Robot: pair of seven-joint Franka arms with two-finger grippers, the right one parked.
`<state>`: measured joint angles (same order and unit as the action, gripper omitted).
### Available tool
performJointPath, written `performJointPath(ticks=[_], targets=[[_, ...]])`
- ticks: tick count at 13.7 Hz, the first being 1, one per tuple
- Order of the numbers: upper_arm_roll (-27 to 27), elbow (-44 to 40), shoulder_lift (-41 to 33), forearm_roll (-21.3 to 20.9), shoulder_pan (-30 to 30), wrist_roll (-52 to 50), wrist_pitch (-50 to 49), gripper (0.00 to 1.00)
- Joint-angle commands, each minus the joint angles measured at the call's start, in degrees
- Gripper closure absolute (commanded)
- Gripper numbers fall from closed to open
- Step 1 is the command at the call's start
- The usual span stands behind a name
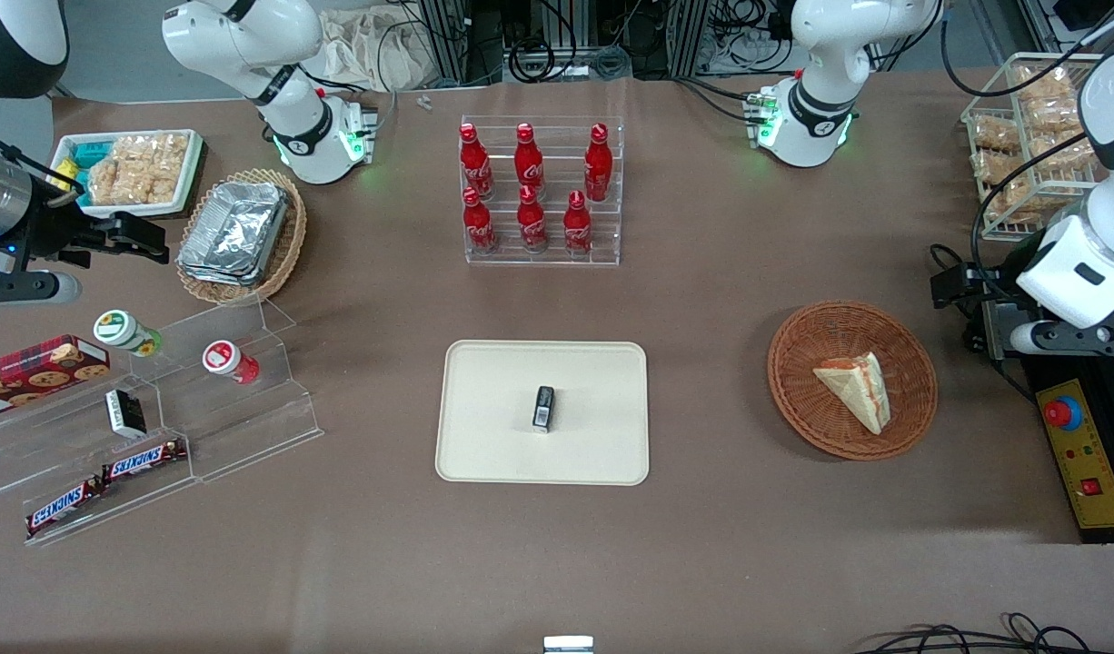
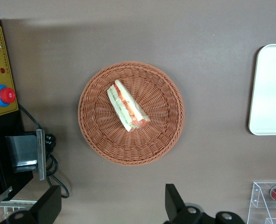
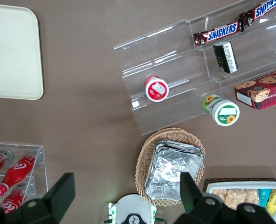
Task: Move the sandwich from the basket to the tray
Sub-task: 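Move the left gripper over the sandwich in the wicker basket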
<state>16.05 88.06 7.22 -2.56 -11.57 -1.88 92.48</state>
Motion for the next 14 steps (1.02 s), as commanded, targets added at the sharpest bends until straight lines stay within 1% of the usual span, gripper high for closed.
performJointPath(ticks=[1,4,6,7,10,13,14], targets=[[0.21,-2.46,2.18,-0.61,0.41,0.12,-1.6,0.0],[0.21,-2.55,2.8,-1.39,0.41,-2.85,-1.25,0.0],[0.12,0.43,3.85,-0.78,0.15,-11.52,-0.12,0.0],[0.12,2.62,3.94,-0.7,-0.11,-14.7,2.85,0.0],[-0.23,15.08,0.52,-1.05,-0.47,-18.67,14.88,0.0],[-0.41,23.45,1.48,-1.48,-0.47,-28.33,26.66,0.0],[-0.84,26.17,2.26,-1.57,-0.55,-29.14,31.14,0.0]])
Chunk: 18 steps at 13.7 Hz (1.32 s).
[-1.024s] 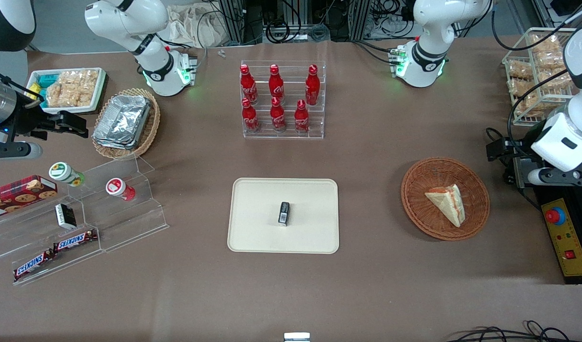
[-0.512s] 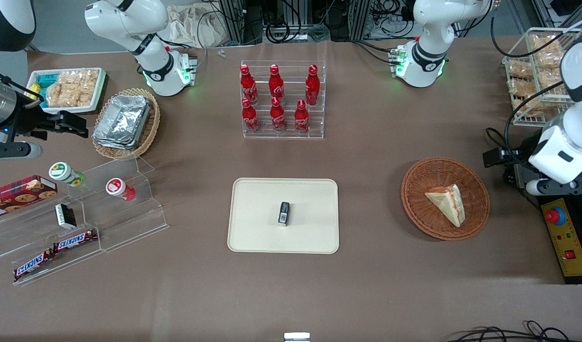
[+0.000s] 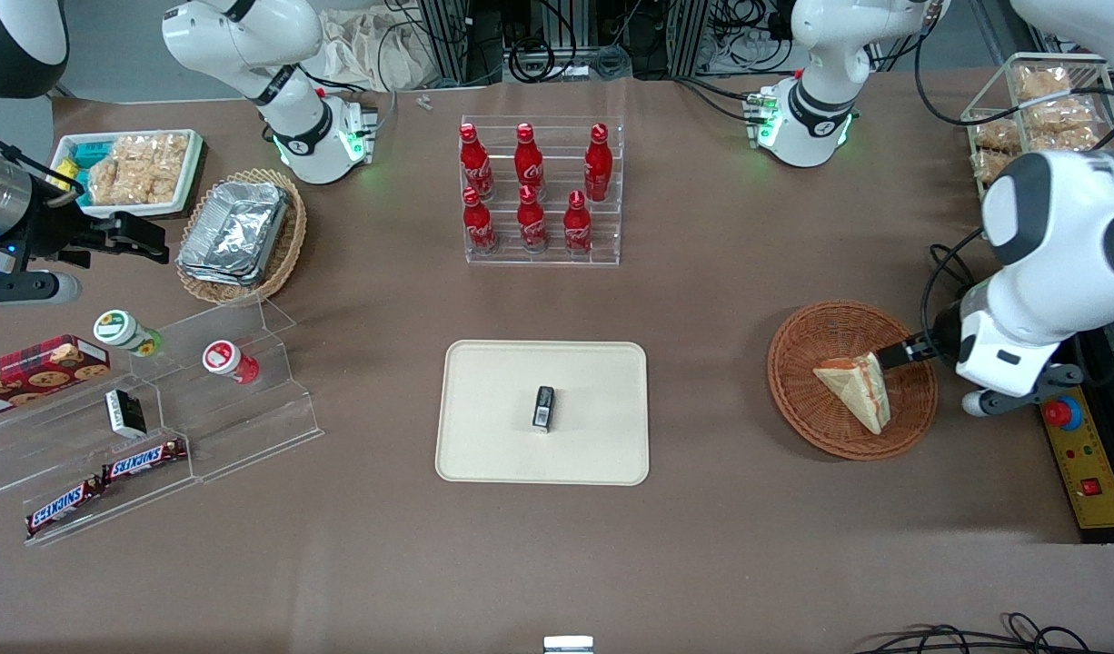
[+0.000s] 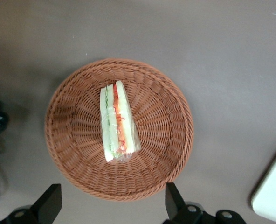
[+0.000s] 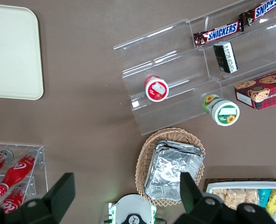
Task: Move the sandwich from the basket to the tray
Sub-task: 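Move the left gripper over the sandwich in the wicker basket, then lower the left gripper and close it on the triangular sandwich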
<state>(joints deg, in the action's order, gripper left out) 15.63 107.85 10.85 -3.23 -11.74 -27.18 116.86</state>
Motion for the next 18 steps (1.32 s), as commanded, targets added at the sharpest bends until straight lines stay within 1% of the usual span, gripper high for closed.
performJointPath(ticks=[1,3,4,5,9,11,18], targets=[[-0.6,8.49,-0.58,-0.9,-0.47,-5.59,10.37,0.0],[-1.04,9.3,1.88,-1.59,-0.47,-8.32,13.21,0.0],[-1.22,9.3,3.11,-3.77,-0.39,-9.03,13.48,0.0],[-1.31,9.3,3.73,-4.93,-0.47,-10.69,14.0,0.0],[-1.48,9.57,7.42,-5.47,-0.47,-12.98,17.43,0.0],[-2.36,9.83,7.95,-5.47,-0.39,-13.16,17.7,0.0],[-2.45,10.1,10.85,-5.47,-0.39,-14.48,17.87,0.0]])
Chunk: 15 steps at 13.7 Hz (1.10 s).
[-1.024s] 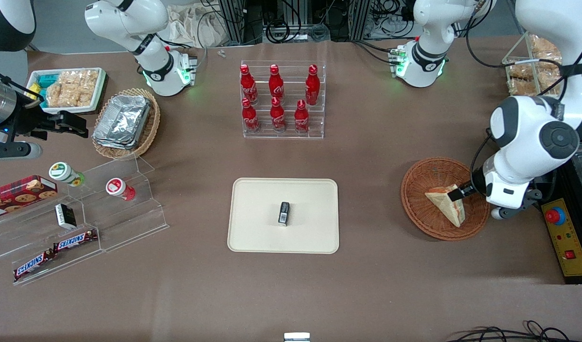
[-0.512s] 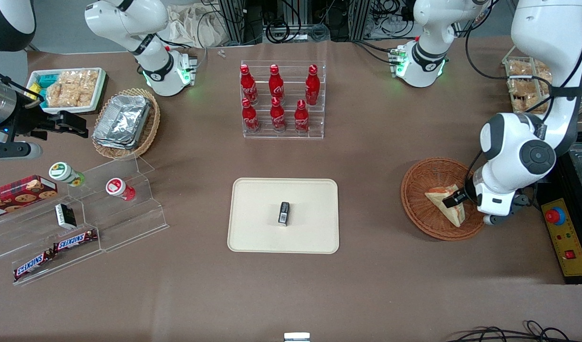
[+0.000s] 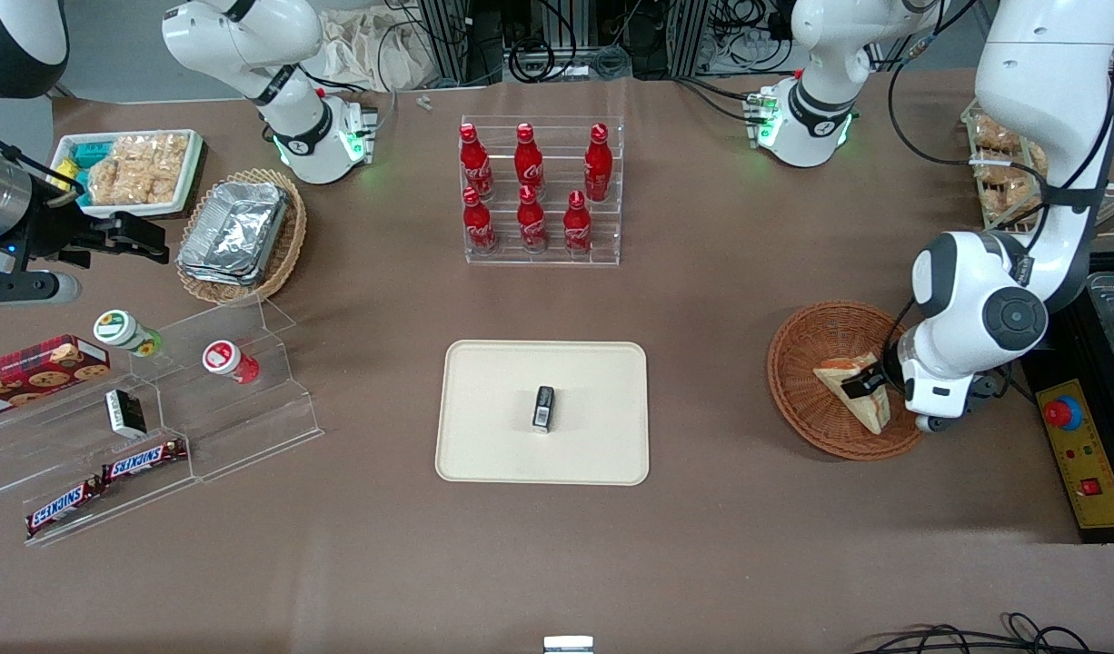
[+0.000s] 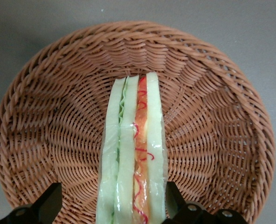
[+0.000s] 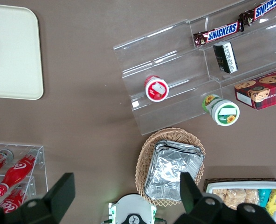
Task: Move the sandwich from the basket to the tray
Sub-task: 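Lower the left gripper and close it on the triangular sandwich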
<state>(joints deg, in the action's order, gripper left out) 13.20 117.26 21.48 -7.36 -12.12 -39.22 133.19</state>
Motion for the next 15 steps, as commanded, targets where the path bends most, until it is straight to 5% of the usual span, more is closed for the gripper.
performJointPath(ticks=[1,3,6,8,15], targets=[[-0.01,0.34,0.67,-1.34,-0.01,-3.74,1.55,0.0],[0.07,-0.53,1.45,-1.25,0.16,-4.81,1.55,0.05],[0.07,-2.29,3.74,-1.34,0.69,-9.82,1.55,0.64],[0.07,-2.39,3.48,-1.34,0.69,-10.09,1.46,0.92],[0.16,-4.31,0.68,-1.25,0.25,-10.27,-2.3,0.96]])
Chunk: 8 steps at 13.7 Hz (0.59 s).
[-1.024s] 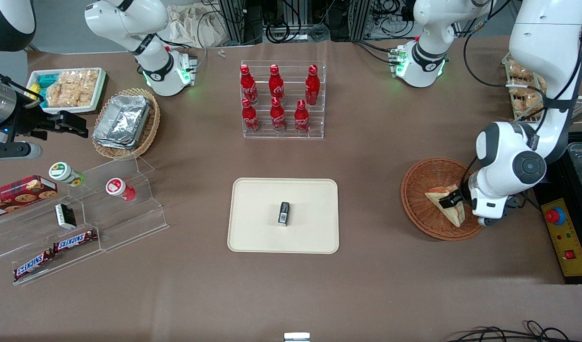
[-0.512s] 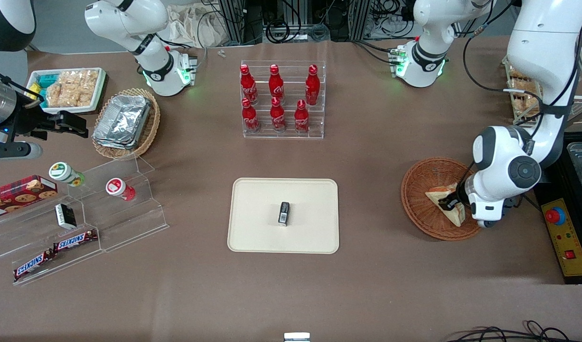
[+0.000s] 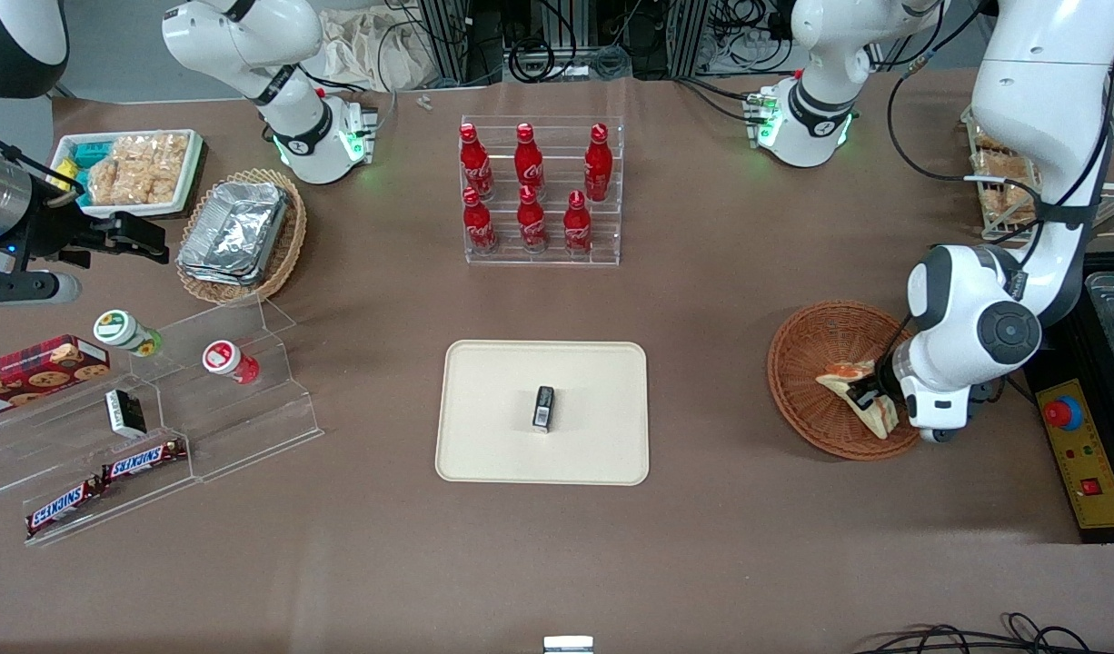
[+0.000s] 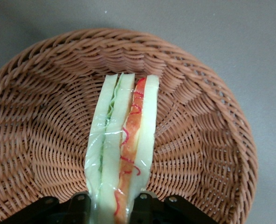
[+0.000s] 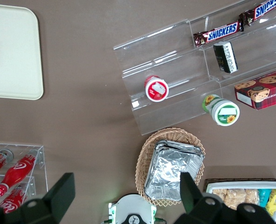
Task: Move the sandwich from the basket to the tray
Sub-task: 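Lower the left gripper and close it on the triangular sandwich, then lift the sandwich out of the basket with the left gripper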
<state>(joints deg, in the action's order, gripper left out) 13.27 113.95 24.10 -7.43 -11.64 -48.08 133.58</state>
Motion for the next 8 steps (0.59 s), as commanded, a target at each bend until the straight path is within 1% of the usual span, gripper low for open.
performJointPath(ticks=[1,4,6,8], targets=[[0.09,-2.93,-2.65,-1.19,-0.23,-1.31,-5.76,0.96],[0.71,-12.06,-3.1,-1.19,0.38,0.44,-21.21,0.96],[1.32,-18.03,-3.88,-1.1,0.65,2.36,-29.04,0.96],[2.46,-26.46,-3.89,-1.01,0.91,4.83,-38.7,0.96]])
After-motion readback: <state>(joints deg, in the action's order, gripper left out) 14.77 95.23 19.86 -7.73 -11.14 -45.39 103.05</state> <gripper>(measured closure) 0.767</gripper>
